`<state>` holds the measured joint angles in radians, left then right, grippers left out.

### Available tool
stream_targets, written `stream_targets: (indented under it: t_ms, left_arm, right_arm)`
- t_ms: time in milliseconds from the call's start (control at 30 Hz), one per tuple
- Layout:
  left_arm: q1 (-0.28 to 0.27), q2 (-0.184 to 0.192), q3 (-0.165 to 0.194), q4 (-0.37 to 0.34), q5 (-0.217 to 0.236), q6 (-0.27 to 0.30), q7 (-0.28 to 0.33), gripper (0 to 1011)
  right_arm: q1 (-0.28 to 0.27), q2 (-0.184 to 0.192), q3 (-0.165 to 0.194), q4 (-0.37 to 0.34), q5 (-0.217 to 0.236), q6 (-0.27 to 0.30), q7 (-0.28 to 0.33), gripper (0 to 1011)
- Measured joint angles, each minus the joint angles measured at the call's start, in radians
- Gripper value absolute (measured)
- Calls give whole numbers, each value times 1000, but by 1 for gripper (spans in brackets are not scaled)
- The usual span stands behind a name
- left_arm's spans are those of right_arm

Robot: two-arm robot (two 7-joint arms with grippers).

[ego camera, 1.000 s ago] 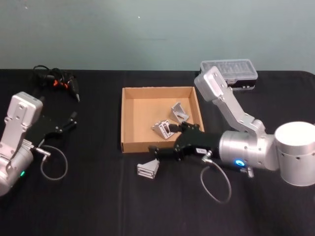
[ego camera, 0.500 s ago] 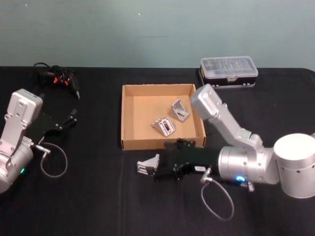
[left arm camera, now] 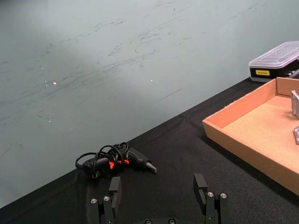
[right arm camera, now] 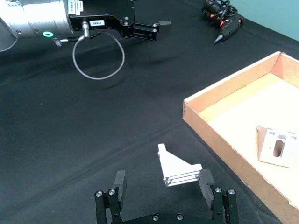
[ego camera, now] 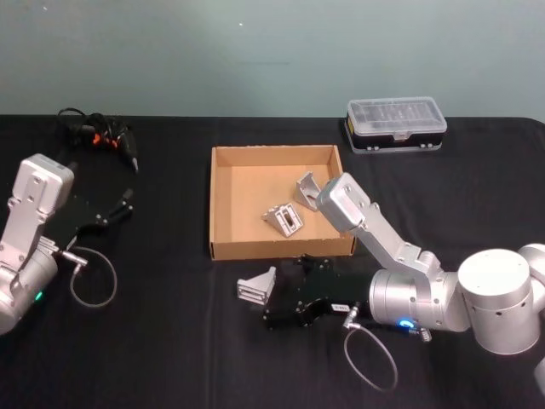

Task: Use one hand to pick up the angle iron from the table and place it into the box.

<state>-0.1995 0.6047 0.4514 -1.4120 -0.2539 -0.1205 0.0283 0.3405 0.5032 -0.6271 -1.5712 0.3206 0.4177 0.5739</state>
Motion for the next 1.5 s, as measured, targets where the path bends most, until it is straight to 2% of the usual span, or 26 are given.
stream_targets:
  t_ms: [433,1200,1500]
  left_arm:
    - [0,0,0,0,0,0,0,1012]
    - [0,0,0,0,0,0,0,1011]
    - [0,0,0,0,0,0,0,1011]
  right_arm:
    - [17,-27,-18,60,-15,-54,-17,1004]
    - [32,-73,-14,137,-22,-74,-32,1004]
    - [32,-74,-14,139,-23,-72,-33,1004]
